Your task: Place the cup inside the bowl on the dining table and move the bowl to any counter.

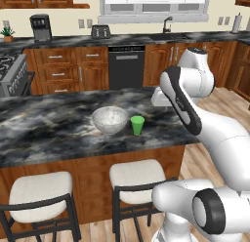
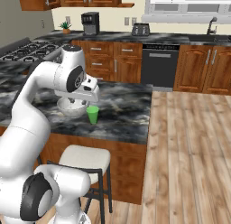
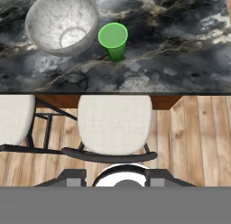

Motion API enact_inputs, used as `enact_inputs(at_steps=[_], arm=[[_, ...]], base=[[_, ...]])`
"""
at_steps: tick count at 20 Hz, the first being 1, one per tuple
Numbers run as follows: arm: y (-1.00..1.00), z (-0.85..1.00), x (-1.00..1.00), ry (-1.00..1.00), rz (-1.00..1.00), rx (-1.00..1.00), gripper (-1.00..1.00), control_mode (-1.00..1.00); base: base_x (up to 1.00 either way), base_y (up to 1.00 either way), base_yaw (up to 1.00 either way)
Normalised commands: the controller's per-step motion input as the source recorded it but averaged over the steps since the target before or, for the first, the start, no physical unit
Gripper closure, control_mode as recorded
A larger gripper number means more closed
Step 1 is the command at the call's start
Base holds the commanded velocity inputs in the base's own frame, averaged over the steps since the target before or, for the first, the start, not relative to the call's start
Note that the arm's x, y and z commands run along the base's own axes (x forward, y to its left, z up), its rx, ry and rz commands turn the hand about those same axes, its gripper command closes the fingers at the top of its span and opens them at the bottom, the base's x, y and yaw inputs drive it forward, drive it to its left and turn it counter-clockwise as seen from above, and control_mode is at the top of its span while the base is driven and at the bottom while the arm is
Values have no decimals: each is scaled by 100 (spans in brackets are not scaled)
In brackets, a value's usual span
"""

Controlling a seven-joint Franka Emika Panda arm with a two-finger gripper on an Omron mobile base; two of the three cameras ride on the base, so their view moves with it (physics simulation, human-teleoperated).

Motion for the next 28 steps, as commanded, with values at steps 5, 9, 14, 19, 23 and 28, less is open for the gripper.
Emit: enact_inputs(at_steps=[5,9,14,19,23,28], arm=[[0,-2,1,0,0,0,-100,-100],[0,-3,8,0,-2,0,-100,-100],[0,-10,25,0,-1,0,-100,-100],[0,-2,48,2,-2,0,-100,-100],[4,0,43,1,-3,0,-100,-100],[3,0,25,0,-2,0,-100,-100]], base=[[0,0,0],[0,0,0],[0,0,0],[0,0,0],[0,0,0],[0,0,0]])
